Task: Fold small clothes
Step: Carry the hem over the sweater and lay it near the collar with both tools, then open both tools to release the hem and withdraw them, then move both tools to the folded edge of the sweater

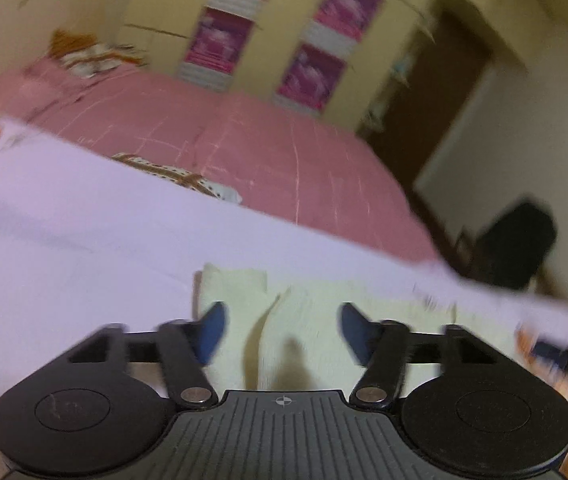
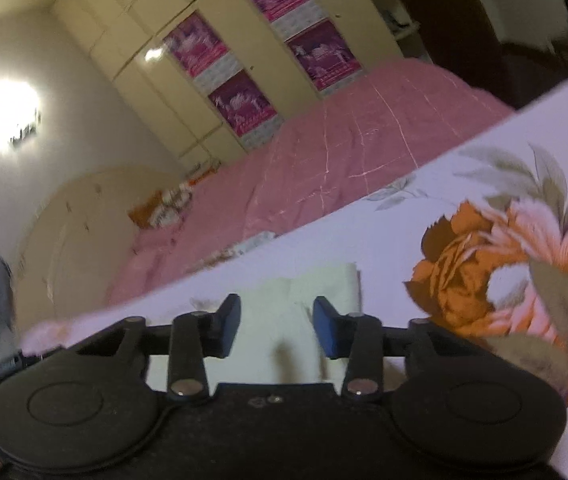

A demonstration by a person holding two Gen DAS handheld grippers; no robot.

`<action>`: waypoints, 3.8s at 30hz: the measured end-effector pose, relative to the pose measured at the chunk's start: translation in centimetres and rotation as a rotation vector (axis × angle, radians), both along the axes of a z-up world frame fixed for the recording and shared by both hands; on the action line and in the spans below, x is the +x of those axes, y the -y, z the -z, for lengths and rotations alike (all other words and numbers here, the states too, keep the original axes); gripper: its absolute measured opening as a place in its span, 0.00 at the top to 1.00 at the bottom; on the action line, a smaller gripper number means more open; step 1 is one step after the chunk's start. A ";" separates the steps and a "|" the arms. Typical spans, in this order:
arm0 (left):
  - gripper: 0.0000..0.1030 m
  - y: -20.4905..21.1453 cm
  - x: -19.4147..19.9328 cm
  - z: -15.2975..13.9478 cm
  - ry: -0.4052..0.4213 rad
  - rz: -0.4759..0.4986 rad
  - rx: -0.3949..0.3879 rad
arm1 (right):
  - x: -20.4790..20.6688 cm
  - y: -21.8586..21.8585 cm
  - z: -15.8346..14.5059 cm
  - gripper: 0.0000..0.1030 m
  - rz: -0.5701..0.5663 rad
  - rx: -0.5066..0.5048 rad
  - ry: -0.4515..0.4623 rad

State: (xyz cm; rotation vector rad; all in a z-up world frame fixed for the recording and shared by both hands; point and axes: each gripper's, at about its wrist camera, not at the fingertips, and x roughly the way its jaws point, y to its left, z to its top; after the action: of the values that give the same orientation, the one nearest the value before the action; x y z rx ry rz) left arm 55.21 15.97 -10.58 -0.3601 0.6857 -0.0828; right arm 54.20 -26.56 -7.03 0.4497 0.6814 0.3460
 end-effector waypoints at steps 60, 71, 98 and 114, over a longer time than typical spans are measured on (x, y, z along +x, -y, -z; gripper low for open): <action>0.04 5.6 1.0 -0.1 0.028 -0.083 0.337 | 2.9 -7.9 2.1 0.66 -0.065 -0.542 0.079; 0.04 13.2 -5.2 -2.1 0.191 0.072 0.358 | -3.8 -11.5 -0.5 0.66 -0.228 -0.481 0.214; 0.04 16.0 -11.8 -0.7 0.118 0.115 0.416 | -10.6 -11.7 0.0 0.67 -0.226 -0.561 0.187; 0.04 11.0 -17.1 1.9 0.021 0.054 0.400 | -16.4 -9.4 1.9 0.65 -0.218 -0.654 0.112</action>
State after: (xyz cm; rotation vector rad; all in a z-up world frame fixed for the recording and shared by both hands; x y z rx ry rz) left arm 38.13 4.94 -12.49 0.0438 0.6739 0.0002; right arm 37.80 -17.14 -8.95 -0.2661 0.6934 0.3285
